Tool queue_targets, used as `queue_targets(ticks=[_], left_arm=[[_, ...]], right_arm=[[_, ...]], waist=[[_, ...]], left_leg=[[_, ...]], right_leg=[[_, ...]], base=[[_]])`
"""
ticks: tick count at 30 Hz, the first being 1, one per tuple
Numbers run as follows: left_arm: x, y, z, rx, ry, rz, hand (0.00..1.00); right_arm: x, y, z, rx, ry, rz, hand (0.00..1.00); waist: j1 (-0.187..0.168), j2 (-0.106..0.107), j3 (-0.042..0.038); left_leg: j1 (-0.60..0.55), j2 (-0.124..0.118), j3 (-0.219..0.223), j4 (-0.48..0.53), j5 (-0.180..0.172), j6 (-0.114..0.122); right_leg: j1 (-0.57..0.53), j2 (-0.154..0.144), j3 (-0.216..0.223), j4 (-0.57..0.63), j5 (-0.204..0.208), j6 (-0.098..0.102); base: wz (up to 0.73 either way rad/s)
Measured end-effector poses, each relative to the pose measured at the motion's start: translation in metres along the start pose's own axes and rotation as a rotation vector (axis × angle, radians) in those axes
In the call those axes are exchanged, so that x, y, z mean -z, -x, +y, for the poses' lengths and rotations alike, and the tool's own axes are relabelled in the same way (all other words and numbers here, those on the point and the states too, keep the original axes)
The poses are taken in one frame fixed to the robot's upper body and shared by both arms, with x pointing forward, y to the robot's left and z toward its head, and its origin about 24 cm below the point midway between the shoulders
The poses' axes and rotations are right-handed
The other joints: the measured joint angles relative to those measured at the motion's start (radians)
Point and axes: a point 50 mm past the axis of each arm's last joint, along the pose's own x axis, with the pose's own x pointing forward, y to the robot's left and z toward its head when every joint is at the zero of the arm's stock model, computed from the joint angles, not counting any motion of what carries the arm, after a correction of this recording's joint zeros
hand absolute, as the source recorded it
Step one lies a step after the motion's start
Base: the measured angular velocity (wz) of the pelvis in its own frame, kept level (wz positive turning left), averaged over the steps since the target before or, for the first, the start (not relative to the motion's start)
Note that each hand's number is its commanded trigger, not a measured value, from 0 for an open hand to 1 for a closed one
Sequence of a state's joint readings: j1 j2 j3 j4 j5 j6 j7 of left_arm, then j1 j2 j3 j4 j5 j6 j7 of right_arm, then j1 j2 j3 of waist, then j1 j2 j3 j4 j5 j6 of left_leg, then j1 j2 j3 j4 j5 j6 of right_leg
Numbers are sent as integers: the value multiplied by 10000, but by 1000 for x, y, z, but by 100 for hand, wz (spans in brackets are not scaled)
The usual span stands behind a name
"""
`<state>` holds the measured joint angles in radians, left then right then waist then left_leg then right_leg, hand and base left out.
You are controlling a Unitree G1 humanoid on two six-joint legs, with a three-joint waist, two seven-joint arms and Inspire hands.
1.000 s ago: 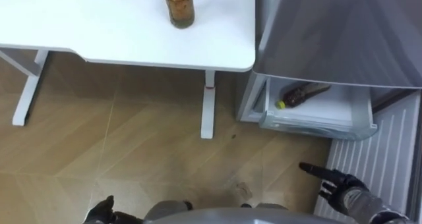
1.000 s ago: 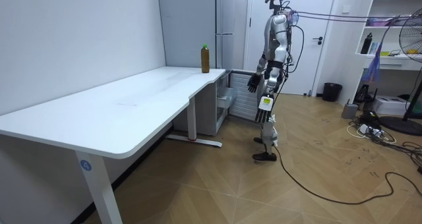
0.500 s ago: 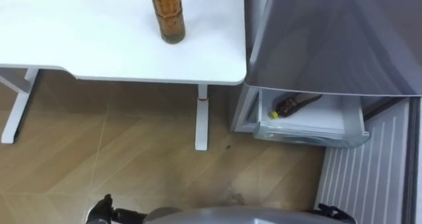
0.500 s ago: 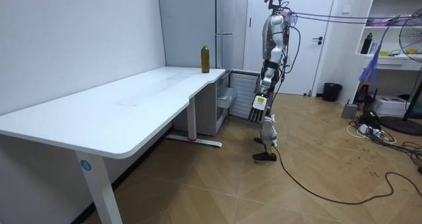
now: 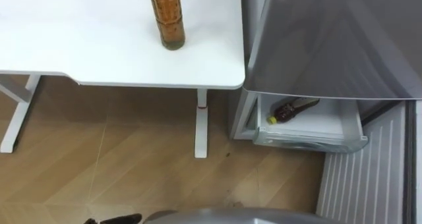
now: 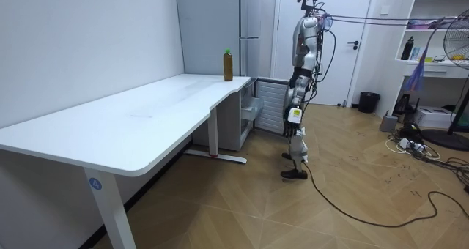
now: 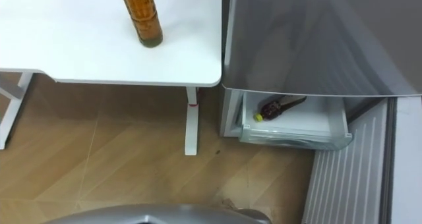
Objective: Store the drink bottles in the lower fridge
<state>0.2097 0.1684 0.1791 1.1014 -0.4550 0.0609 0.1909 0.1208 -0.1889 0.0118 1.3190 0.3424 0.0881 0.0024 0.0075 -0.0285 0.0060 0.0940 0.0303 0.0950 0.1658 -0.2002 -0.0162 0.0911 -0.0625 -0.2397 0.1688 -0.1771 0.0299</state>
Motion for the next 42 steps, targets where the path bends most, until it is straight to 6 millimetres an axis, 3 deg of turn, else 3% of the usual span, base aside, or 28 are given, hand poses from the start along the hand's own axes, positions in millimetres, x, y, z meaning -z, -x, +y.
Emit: queue_targets(ticks=[7,14,19,22,25,33,40,42], left_arm=[[-7,0,3,-813,2047,170,0],[-36,4,-4,-1432,2803,-834,0],[-61,11,-8,-1934,2834,-1885,0],[-91,24,-14,-2179,2043,-3670,0],[-110,35,-18,-2539,1558,-5003,0],[-141,64,-38,-2329,2278,-6998,0],[-163,90,-54,-1706,1886,-8832,0],[-170,100,-57,-1475,2085,-9437,0]], right_arm=[[7,0,-4,150,1031,245,0],[15,1,-10,375,2146,618,0],[16,2,-11,459,2665,661,0],[14,2,-11,434,2892,428,0],[8,2,-9,343,3106,191,0],[4,1,-6,281,3115,45,0],[-1,1,-4,274,3139,-191,0],[-4,1,-3,251,3117,-378,0]], waist=[[-32,171,-15],[-40,259,-43],[-232,299,-71],[-296,282,-77],[-301,291,-78],[-341,285,-92],[-412,300,-94],[-553,280,-62]], left_leg=[[223,10,11,0,-43,-5],[433,27,94,-100,-43,-6],[509,26,120,-131,-43,-6],[544,27,115,-161,-44,-6],[558,27,121,-203,-43,-6],[498,29,120,-195,-43,-6],[522,29,126,-197,-44,-6],[556,29,126,-198,-44,-7]], right_leg=[[218,10,62,-6,-7,3],[340,37,202,34,-22,-2],[367,44,292,42,-29,-2],[411,50,308,23,-29,-2],[393,65,342,17,-30,-1],[320,69,304,0,-30,-1],[290,74,389,4,-29,-2],[325,75,394,7,-29,-2]], base=[[0],[-5],[-3],[0],[0],[0],[0],[0]])
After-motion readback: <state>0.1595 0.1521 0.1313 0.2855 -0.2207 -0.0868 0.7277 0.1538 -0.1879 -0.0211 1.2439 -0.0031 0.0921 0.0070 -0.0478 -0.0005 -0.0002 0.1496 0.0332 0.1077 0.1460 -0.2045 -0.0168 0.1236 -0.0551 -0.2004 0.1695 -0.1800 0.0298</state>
